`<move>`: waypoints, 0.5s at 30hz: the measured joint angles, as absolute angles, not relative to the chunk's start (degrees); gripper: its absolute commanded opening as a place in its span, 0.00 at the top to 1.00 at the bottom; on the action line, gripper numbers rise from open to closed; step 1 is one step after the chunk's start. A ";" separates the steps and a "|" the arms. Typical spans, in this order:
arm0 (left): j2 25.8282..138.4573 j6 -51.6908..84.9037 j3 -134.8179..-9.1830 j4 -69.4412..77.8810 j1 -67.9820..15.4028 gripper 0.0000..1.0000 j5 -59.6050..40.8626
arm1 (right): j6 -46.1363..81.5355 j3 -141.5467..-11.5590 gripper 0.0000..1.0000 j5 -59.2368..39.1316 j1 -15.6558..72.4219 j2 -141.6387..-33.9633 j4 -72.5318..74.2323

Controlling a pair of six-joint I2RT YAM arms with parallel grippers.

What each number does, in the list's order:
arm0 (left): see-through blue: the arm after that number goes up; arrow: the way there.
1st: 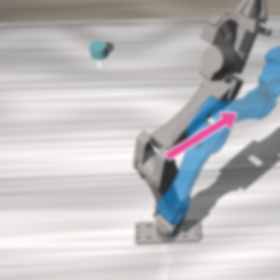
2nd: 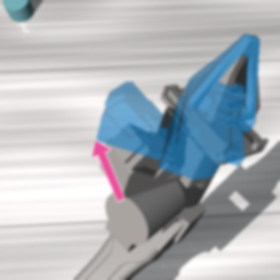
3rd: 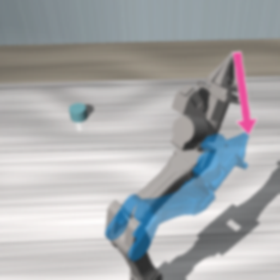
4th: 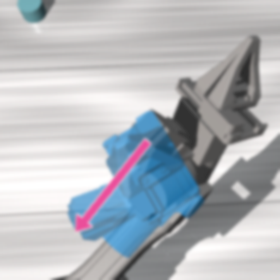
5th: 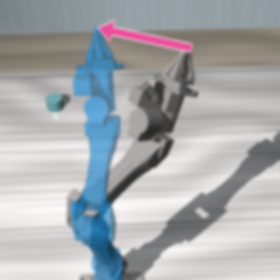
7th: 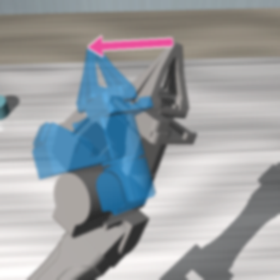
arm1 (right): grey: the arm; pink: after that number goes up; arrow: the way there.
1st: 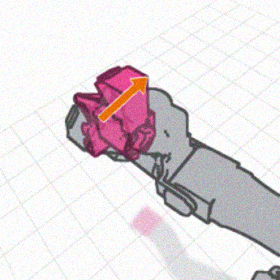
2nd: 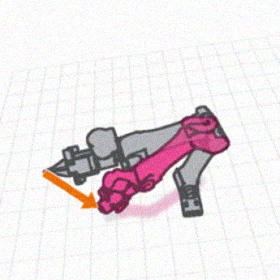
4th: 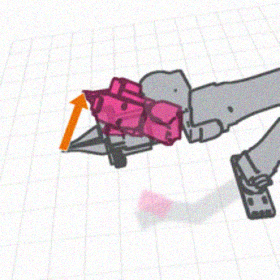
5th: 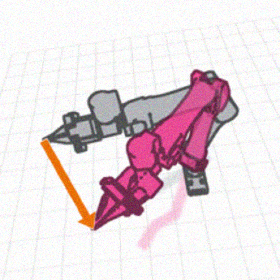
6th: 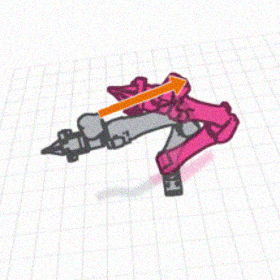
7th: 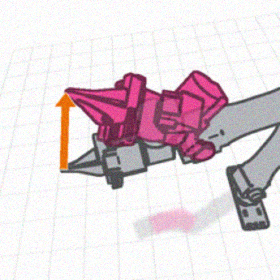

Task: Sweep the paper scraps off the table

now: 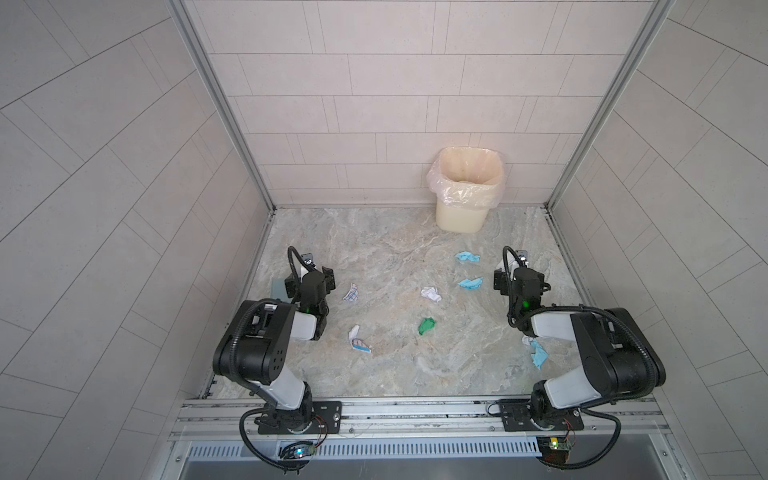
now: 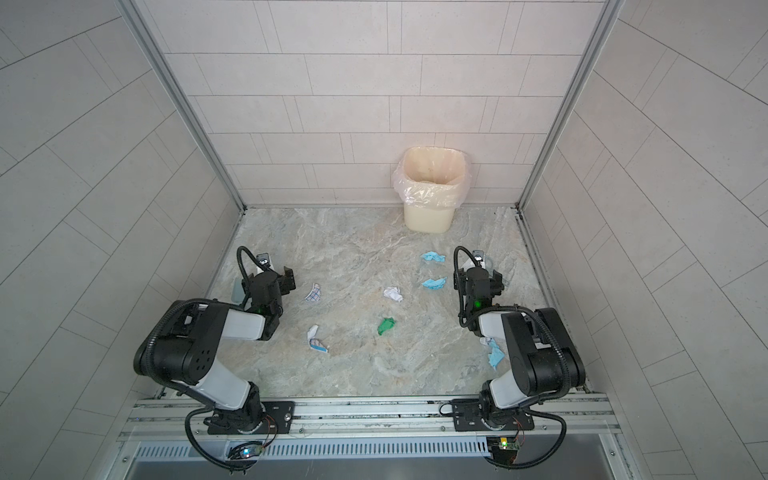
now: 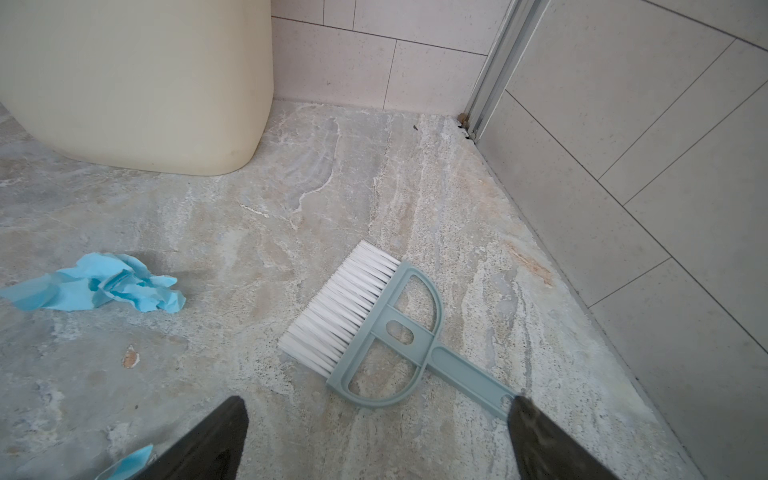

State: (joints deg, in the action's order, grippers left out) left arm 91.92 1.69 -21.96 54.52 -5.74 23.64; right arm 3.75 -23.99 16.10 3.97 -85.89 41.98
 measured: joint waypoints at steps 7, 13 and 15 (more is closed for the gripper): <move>91.92 1.69 -21.96 54.37 -5.74 0.00 23.62 | 3.73 -23.99 0.01 16.10 3.97 -85.89 42.02; 89.58 1.23 -22.02 51.22 -5.76 0.00 22.57 | 4.36 -32.86 0.01 16.69 3.99 -81.54 25.36; 84.58 0.67 -23.38 44.66 -5.93 0.00 21.74 | 4.82 -37.63 0.01 16.51 4.03 -78.37 19.73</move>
